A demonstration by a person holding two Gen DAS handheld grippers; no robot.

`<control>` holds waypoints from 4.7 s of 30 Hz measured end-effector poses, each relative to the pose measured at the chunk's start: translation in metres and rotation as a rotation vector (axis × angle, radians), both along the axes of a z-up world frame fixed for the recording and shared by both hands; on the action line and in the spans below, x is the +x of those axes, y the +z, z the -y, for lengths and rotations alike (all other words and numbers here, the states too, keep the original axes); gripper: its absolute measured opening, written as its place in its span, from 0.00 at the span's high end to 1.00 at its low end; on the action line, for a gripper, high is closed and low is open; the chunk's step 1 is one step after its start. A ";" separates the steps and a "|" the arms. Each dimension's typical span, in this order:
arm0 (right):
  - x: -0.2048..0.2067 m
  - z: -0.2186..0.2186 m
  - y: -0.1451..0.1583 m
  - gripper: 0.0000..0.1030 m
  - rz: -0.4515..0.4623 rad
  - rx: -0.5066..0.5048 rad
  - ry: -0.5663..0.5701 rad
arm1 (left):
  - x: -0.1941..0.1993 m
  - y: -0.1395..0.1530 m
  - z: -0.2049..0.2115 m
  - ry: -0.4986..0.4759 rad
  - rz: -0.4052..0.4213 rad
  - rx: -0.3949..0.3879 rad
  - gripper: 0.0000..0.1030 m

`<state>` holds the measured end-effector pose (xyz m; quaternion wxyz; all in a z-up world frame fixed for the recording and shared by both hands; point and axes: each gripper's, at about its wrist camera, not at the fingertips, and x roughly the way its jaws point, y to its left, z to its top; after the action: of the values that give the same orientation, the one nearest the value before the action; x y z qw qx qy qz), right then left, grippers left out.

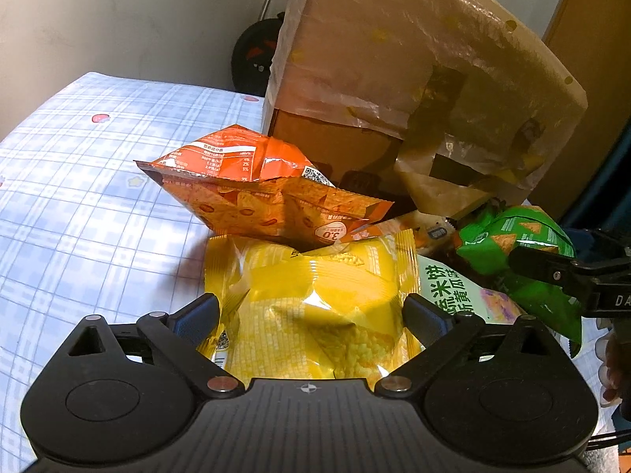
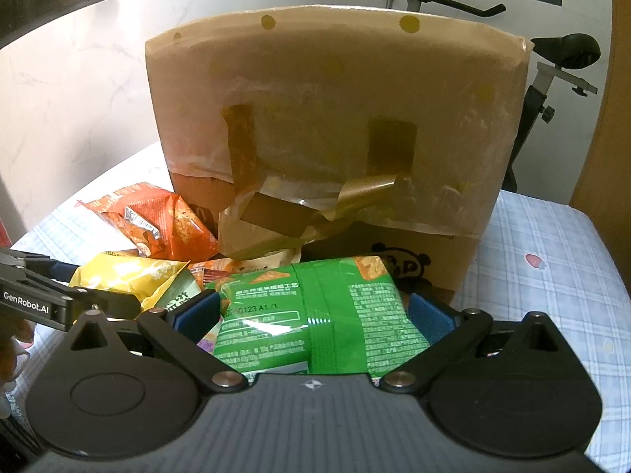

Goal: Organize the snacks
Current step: 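Grasp the yellow chip bag with the left tool while the right tool grasps the green snack bag, then lift both held bags and carry them over the open cardboard box, then open the left tool dropping the yellow bag while the right tool drops the green bag, then move both tools back down to the snack pile beside the box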

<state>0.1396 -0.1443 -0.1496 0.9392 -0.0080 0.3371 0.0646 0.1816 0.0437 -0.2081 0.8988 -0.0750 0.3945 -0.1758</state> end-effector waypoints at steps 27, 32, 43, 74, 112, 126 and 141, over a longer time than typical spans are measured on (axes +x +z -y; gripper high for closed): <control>-0.024 0.006 0.024 0.10 0.044 0.036 0.003 | -0.047 0.050 -0.025 0.059 0.113 0.010 0.22; -0.034 0.009 0.036 0.10 0.072 0.058 0.010 | -0.054 0.070 -0.032 0.087 0.157 -0.006 0.22; -0.047 0.023 0.097 0.10 0.241 0.130 0.007 | -0.054 0.126 -0.027 0.078 0.294 -0.009 0.22; 0.107 0.041 0.139 0.10 0.326 -0.017 -0.023 | 0.123 0.200 0.084 -0.038 0.478 0.117 0.21; 0.110 0.054 0.128 0.05 0.264 0.075 -0.077 | 0.135 0.186 0.084 -0.129 0.373 0.145 0.05; 0.050 0.057 0.166 0.00 0.397 0.155 -0.186 | 0.087 0.217 0.038 -0.056 0.433 0.135 0.02; -0.017 0.057 0.152 0.00 0.376 0.212 -0.209 | 0.028 0.188 -0.013 0.017 0.361 0.093 0.00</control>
<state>0.1224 -0.2012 0.0021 0.9827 0.1137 0.1464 -0.0005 0.2095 0.0565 -0.0206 0.9589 -0.0039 0.2340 -0.1606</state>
